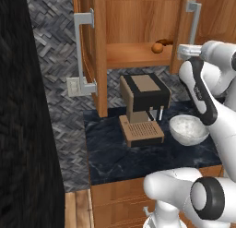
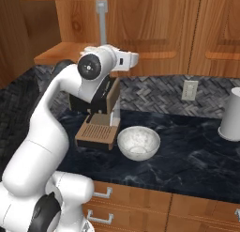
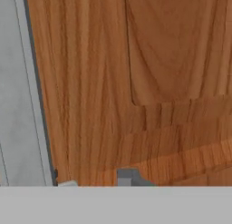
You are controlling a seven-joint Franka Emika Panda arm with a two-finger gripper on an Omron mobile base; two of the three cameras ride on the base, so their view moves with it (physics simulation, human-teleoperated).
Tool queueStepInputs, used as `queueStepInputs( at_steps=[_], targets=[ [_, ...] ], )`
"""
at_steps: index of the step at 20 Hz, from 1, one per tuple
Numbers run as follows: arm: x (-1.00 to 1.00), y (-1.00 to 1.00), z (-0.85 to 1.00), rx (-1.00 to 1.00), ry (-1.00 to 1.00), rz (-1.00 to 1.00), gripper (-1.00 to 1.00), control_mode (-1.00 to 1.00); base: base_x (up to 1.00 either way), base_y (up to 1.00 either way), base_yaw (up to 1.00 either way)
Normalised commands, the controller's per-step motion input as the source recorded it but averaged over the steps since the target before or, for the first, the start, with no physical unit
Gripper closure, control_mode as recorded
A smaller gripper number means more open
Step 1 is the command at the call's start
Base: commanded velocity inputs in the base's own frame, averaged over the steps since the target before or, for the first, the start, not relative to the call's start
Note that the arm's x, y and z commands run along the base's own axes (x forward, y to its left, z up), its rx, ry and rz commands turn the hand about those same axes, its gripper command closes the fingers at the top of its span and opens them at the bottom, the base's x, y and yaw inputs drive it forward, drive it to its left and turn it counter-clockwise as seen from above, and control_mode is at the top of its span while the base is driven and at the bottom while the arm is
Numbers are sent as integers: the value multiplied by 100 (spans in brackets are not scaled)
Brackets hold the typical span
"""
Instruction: Open the cabinet. Pick the tangerine and peach from the cabinet and place them into the bowl. Then close the cabinet.
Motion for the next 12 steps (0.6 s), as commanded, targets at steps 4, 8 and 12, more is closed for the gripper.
queueStepInputs(
  at_steps=[4,8,12],
  targets=[
    [-47,-100,0,7,-5,0,100,-100,0,0,0],
    [-47,-100,0,7,-5,0,100,-100,0,0,0],
    [-49,-100,0,7,-3,0,100,-100,0,0,0]
  ],
)
